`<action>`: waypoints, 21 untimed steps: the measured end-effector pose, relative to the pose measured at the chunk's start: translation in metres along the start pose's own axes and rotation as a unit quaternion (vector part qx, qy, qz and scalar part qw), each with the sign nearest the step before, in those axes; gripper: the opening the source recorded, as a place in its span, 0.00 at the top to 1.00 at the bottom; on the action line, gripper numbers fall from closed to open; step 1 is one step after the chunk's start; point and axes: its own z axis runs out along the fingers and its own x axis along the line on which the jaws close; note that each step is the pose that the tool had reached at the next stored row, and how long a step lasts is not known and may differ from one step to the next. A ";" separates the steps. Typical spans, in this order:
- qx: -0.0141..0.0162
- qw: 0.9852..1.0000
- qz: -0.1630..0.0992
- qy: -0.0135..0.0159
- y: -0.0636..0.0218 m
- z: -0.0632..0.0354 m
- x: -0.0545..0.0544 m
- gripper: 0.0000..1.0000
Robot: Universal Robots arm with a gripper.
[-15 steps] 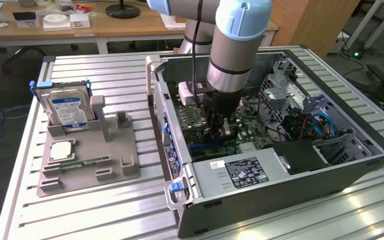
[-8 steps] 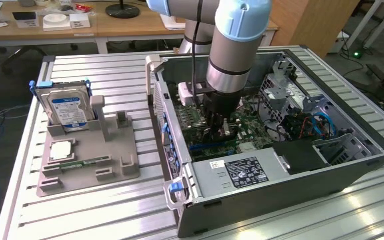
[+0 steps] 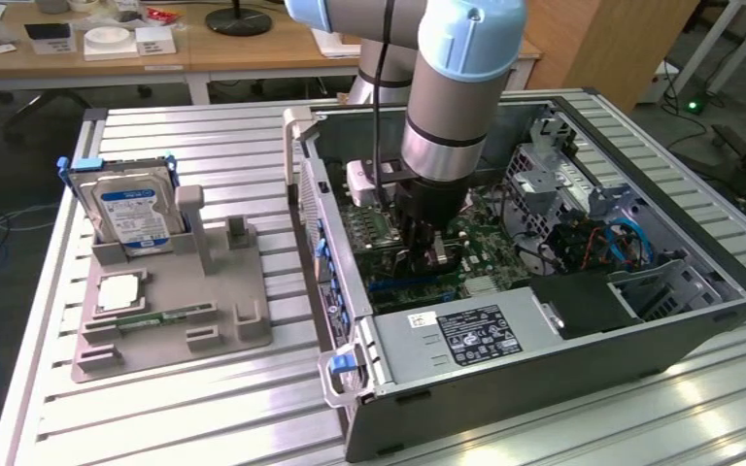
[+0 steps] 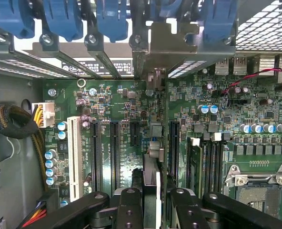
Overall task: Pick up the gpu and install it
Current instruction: 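Insert the gpu into the slot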
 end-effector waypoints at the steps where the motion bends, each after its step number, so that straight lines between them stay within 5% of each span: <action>1: 0.000 1.000 0.000 0.000 0.0000 0.0000 0.000 0.73; 21: 0.000 1.000 0.000 0.000 0.0032 0.0009 0.000 0.73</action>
